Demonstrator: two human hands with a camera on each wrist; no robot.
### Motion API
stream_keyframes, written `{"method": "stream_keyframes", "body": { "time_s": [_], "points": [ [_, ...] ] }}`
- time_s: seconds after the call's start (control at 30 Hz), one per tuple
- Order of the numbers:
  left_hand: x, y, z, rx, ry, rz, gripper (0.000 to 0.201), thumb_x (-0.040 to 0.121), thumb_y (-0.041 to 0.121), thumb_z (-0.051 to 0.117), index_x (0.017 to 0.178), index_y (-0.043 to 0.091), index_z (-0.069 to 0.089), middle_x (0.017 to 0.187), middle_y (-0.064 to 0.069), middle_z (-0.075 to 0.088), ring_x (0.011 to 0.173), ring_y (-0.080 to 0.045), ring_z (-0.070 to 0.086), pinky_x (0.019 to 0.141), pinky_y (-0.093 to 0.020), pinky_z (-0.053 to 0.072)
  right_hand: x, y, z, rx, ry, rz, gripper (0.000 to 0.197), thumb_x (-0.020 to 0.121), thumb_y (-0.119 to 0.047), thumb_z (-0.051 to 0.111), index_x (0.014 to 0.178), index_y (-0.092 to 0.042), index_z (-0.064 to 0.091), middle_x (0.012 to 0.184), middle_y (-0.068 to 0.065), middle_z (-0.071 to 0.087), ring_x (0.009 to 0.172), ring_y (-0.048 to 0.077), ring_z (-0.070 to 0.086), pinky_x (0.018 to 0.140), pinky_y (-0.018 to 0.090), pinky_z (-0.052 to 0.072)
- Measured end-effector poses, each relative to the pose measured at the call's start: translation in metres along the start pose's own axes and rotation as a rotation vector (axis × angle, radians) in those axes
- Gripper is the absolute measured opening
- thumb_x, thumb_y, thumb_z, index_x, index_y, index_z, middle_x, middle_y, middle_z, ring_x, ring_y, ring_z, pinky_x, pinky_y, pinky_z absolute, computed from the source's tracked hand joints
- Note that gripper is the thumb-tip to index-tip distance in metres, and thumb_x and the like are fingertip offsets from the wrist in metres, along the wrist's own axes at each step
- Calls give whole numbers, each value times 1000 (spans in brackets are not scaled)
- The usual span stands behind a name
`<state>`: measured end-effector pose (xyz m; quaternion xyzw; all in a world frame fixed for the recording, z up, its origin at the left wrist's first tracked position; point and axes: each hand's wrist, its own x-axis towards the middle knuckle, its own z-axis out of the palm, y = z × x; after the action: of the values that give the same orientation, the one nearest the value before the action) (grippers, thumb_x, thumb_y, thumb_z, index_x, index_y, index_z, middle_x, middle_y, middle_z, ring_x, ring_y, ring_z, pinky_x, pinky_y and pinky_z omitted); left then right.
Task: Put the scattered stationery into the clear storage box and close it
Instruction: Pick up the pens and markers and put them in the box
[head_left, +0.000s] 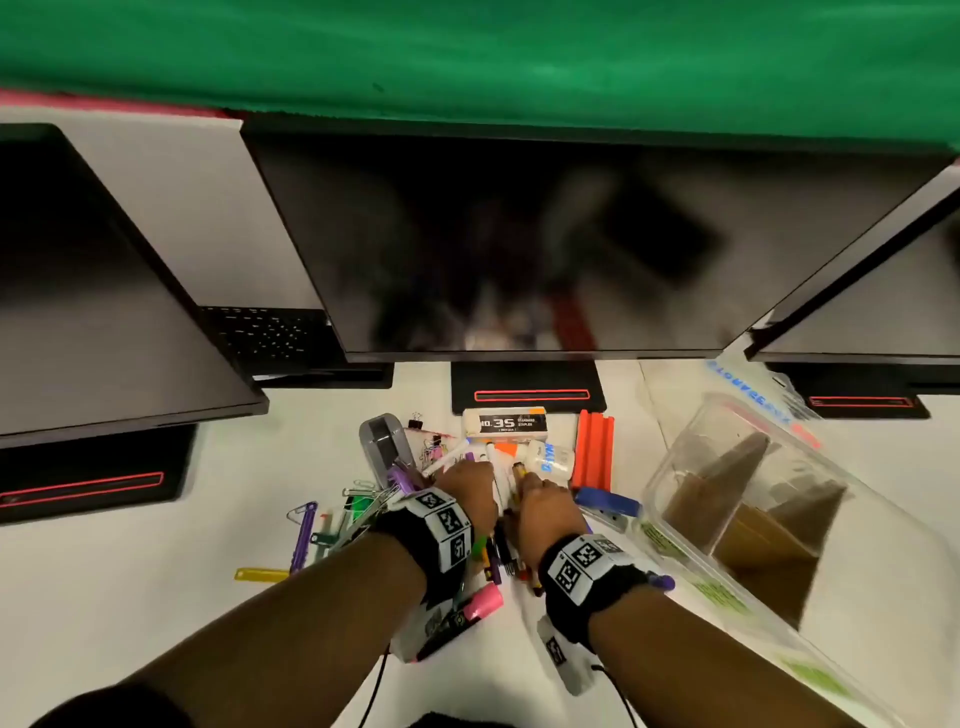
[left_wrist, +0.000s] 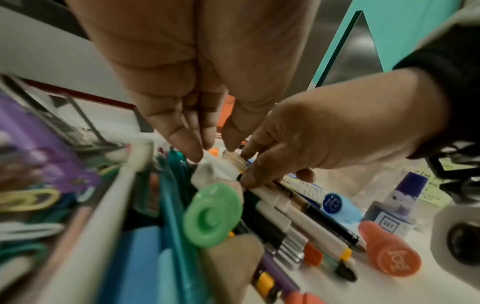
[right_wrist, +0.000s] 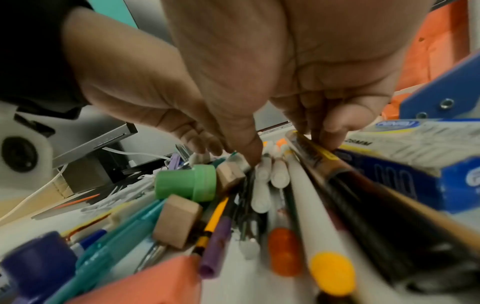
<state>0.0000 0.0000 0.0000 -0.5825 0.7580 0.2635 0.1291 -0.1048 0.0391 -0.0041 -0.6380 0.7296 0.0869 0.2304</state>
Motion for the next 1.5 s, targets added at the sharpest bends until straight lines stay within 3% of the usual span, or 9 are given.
{"method": "stream_keyframes", "body": {
  "time_s": [0.17, 0.37, 0.47, 0.6, 0.73, 0.9, 1.03, 1.23, 1.5],
  "points": [
    [18, 3, 9, 20, -33, -44, 28, 89, 13, 47, 110, 0, 59, 116, -18, 62, 110, -32, 60, 89, -36, 48, 5, 4, 6, 46, -17, 13, 51, 85, -38, 59, 122, -5, 46, 119, 16, 59, 108, 31, 58, 91, 37, 47],
    [33, 4, 7, -17, -61, -182, 35, 90, 23, 50, 115, 0, 58, 119, -16, 62, 111, -28, 61, 92, -35, 50, 9, 11, 6, 154, -43, 34, 53, 84, -44, 60, 116, -4, 50, 117, 16, 61, 108, 31, 58, 87, 35, 47],
    [44, 3, 23, -16, -54, -110, 44, 83, 37, 56, 121, 14, 55, 117, -11, 62, 105, -28, 63, 87, -41, 53, 14, 18, 4, 239, -73, 74, 46, 84, -38, 62, 113, -4, 52, 117, 16, 62, 108, 31, 59, 85, 33, 47],
    [107, -20, 95, -15, -97, -57, 38, 81, 41, 45, 103, 16, 63, 88, -8, 66, 78, -24, 68, 71, -37, 56, 22, 26, 2, 301, -108, 126, 39, 81, -33, 65, 107, -4, 59, 112, 15, 65, 105, 31, 60, 84, 32, 48],
    [42, 19, 22, 25, -28, -116, 40, 88, 29, 52, 119, 4, 50, 113, -12, 61, 105, -30, 61, 91, -39, 50, 25, 32, 4, 275, -95, 152, 32, 86, -28, 61, 107, -4, 59, 113, 14, 65, 107, 29, 61, 88, 32, 48],
    [35, 23, 15, -71, -35, -187, 65, 83, 27, 66, 133, 8, 29, 124, -13, 57, 115, -28, 58, 94, -36, 47, 28, 31, 8, 257, -96, 175, 26, 88, -25, 57, 106, -7, 60, 113, 12, 66, 107, 28, 62, 88, 31, 49],
    [40, 18, 11, -112, -41, -273, 57, 95, 16, 44, 143, 0, 17, 140, -17, 45, 129, -28, 47, 107, -36, 40, 26, 28, 8, 247, -108, 161, 24, 89, -18, 53, 109, -6, 59, 116, 14, 64, 108, 29, 60, 90, 34, 48],
    [33, 15, 12, -117, -80, -196, 39, 93, 30, 49, 120, 2, 52, 127, -16, 57, 120, -30, 55, 99, -36, 43, 13, 8, 15, 115, -50, 123, 31, 95, -21, 40, 120, -5, 49, 124, 15, 56, 120, 31, 48, 94, 38, 43],
    [24, 11, 25, -64, -72, -123, 31, 95, 22, 41, 118, 5, 55, 127, -15, 58, 120, -29, 55, 98, -35, 43, 1, -1, 28, 77, -64, 128, 37, 97, -20, 36, 129, -1, 37, 131, 16, 45, 123, 31, 42, 92, 44, 45]
  ]
}}
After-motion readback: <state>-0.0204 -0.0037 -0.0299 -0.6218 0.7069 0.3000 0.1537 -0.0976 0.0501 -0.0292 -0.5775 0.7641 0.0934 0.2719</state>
